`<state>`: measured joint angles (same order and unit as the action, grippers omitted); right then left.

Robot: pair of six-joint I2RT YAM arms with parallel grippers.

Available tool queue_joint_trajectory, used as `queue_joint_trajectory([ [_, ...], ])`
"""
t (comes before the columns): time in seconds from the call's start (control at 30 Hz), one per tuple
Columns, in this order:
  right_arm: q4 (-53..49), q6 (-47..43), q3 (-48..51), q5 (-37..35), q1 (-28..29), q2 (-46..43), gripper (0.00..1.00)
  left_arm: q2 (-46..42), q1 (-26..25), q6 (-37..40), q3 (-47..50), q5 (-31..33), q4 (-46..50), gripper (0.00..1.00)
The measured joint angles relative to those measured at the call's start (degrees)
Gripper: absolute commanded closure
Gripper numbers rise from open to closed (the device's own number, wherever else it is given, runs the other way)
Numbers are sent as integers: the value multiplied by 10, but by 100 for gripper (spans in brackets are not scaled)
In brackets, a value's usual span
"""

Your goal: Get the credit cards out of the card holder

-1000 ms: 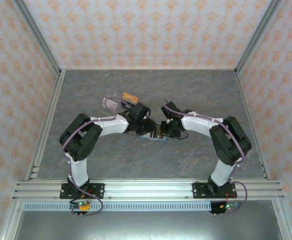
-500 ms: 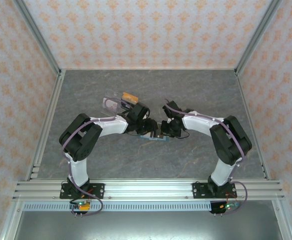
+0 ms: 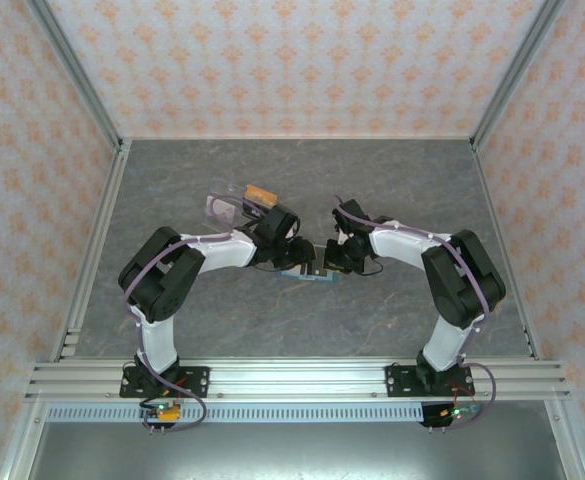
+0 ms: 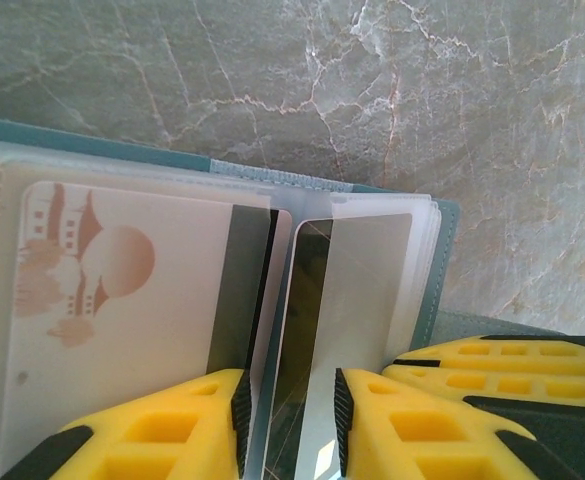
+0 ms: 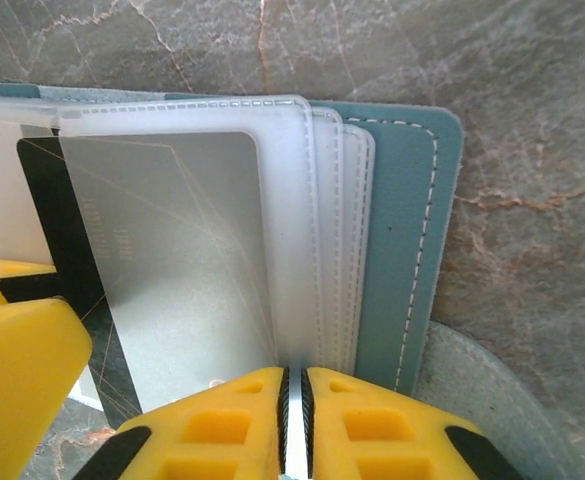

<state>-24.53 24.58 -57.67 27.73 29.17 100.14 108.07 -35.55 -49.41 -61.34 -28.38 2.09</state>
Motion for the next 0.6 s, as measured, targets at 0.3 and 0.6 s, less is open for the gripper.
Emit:
queue_joint_trajectory([
  [0.3,0,-4,-2,7,-3,3,86,1,1,0,0,-25,-3,78],
  [0.6,0,-1,-2,8,-4,4,86,1,11,1,0,-32,-3,95],
])
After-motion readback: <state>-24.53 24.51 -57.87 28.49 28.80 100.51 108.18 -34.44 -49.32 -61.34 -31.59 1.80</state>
